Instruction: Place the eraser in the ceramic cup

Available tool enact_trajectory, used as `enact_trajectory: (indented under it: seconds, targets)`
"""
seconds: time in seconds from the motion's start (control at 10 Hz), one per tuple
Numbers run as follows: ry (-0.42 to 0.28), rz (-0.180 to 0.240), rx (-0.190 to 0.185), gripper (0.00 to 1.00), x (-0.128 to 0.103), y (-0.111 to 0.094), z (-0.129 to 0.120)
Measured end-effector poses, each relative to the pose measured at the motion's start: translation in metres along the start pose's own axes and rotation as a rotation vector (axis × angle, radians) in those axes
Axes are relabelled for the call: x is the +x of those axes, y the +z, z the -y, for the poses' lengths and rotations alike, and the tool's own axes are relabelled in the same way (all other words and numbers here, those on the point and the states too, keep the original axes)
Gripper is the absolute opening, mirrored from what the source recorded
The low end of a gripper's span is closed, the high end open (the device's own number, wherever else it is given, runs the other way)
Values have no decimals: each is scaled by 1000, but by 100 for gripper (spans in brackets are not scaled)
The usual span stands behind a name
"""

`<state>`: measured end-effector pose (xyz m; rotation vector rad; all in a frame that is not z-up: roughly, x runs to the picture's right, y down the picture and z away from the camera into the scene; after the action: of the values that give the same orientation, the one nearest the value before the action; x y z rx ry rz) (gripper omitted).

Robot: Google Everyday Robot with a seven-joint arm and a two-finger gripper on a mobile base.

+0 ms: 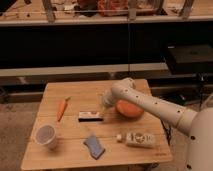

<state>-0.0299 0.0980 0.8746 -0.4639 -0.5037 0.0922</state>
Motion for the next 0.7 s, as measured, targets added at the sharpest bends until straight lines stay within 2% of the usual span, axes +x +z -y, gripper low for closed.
enact_trajectory:
  seconds: [0.3,0.7]
  targets:
    - [-8,16,-27,80,-12,7,-3]
    - [1,25,-53,80,-14,10,-7]
